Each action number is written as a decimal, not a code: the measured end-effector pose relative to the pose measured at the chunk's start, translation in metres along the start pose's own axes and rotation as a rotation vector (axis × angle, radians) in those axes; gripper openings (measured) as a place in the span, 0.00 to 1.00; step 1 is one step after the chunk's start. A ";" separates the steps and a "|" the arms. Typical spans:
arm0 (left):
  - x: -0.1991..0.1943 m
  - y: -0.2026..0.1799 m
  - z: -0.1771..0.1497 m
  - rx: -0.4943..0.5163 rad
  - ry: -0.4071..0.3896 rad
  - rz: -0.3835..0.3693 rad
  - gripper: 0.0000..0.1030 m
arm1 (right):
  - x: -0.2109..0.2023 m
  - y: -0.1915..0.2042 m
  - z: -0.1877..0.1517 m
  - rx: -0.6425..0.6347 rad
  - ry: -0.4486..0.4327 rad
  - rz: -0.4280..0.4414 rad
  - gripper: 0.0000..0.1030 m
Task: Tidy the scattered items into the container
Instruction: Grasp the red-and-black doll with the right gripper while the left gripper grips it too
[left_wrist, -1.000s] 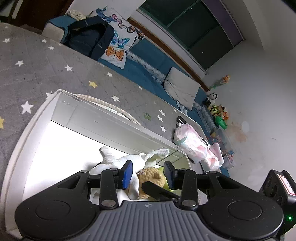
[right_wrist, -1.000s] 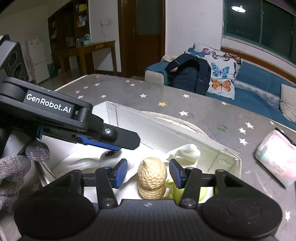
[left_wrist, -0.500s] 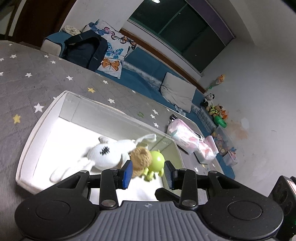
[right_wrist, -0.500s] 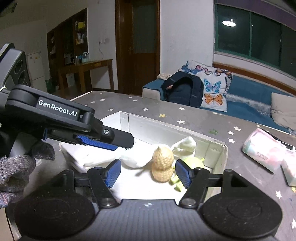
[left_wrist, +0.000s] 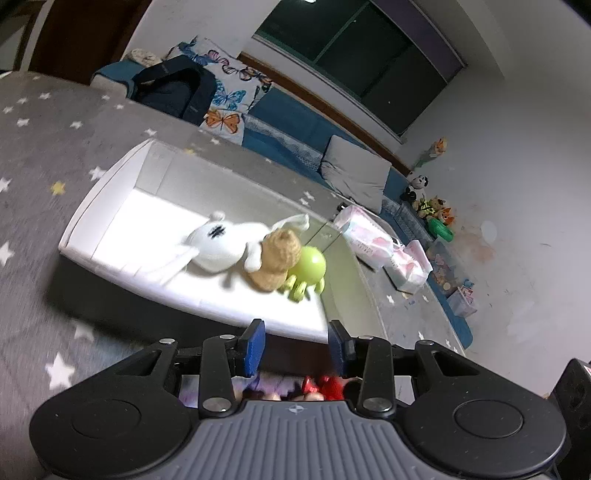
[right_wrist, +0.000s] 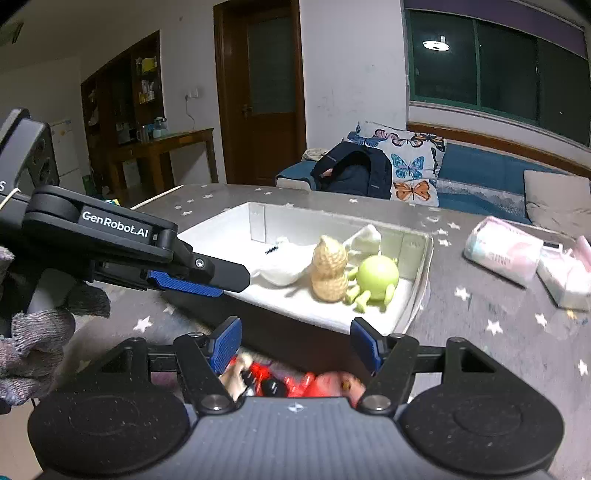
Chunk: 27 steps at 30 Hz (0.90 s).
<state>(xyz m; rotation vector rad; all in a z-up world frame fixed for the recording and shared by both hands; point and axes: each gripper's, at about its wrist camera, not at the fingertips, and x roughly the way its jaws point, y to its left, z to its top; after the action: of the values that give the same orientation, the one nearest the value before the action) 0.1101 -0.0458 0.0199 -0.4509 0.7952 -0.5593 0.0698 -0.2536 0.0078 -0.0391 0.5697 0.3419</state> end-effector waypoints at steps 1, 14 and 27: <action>-0.001 0.002 -0.002 -0.007 0.003 0.003 0.39 | -0.002 0.001 -0.003 0.004 0.002 0.003 0.65; -0.012 0.021 -0.025 -0.064 0.023 0.036 0.39 | -0.006 0.022 -0.036 0.013 0.059 0.055 0.65; -0.008 0.033 -0.032 -0.125 0.048 0.005 0.39 | 0.010 0.024 -0.047 0.029 0.111 0.077 0.63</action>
<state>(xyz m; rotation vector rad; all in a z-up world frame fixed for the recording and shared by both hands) 0.0901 -0.0211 -0.0142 -0.5517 0.8805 -0.5191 0.0451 -0.2336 -0.0354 -0.0082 0.6868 0.4083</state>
